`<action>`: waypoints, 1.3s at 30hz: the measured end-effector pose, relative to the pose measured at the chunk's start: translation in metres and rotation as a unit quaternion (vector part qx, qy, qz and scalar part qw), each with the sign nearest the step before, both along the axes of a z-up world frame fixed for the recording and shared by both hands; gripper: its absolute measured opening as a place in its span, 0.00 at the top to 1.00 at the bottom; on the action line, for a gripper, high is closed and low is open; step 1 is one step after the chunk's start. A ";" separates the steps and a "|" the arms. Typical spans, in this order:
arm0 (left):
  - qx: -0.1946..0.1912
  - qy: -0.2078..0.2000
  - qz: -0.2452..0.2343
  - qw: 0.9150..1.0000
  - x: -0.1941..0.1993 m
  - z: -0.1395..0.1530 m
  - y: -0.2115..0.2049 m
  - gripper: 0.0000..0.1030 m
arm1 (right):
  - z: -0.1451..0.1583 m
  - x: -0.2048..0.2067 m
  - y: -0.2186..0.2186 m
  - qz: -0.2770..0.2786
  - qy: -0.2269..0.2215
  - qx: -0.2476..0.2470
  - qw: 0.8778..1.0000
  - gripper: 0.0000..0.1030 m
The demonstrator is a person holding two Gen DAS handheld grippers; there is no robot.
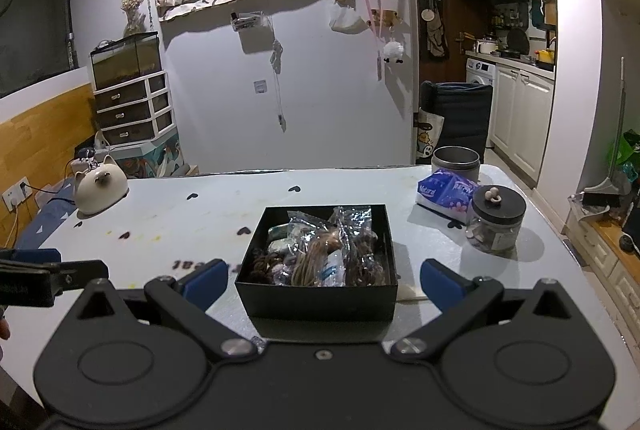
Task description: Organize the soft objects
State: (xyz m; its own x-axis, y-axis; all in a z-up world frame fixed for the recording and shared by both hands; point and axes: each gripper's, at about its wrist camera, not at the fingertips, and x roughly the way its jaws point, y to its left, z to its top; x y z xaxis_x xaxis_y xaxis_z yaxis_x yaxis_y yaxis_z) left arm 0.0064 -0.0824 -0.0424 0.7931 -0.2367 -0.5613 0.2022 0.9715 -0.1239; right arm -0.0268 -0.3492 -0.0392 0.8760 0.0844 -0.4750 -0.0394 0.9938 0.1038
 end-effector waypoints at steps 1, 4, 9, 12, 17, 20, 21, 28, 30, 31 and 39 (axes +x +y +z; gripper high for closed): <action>0.000 0.000 0.000 1.000 0.000 0.000 0.000 0.00 | 0.000 0.000 0.000 0.000 0.000 0.000 1.000 0.00; 0.000 0.000 0.001 1.000 0.000 0.001 0.001 0.00 | 0.000 0.000 0.000 0.001 0.000 0.000 1.000 0.00; -0.001 -0.001 0.004 1.000 0.000 0.001 0.002 0.00 | 0.000 0.000 0.000 0.000 0.000 0.000 1.000 0.00; -0.001 -0.001 0.005 1.000 0.000 0.002 0.002 0.00 | -0.001 -0.001 0.002 0.002 0.000 0.000 1.000 0.00; -0.001 -0.002 0.005 1.000 0.001 0.002 0.003 0.00 | -0.002 -0.001 0.006 0.003 0.000 0.000 1.000 0.00; -0.001 -0.002 0.006 1.000 0.001 0.003 0.004 0.00 | -0.001 -0.001 0.006 0.004 0.000 0.000 1.000 0.00; -0.001 -0.002 0.006 1.000 0.001 0.002 0.004 0.00 | -0.002 -0.001 0.007 0.004 0.000 0.000 1.000 0.00; -0.001 -0.002 0.006 1.000 0.002 0.003 0.004 0.00 | -0.002 -0.001 0.007 0.003 0.000 0.001 1.000 0.00; -0.002 -0.002 0.006 1.000 0.001 0.003 0.004 0.00 | -0.001 0.000 0.008 0.003 0.000 0.001 1.000 0.00; -0.002 -0.002 0.006 1.000 0.001 0.003 0.004 0.00 | -0.002 0.000 0.007 0.003 0.000 0.001 1.000 0.00; -0.001 -0.002 0.006 1.000 0.001 0.003 0.004 0.00 | -0.002 0.001 0.007 0.003 0.001 0.002 1.000 0.00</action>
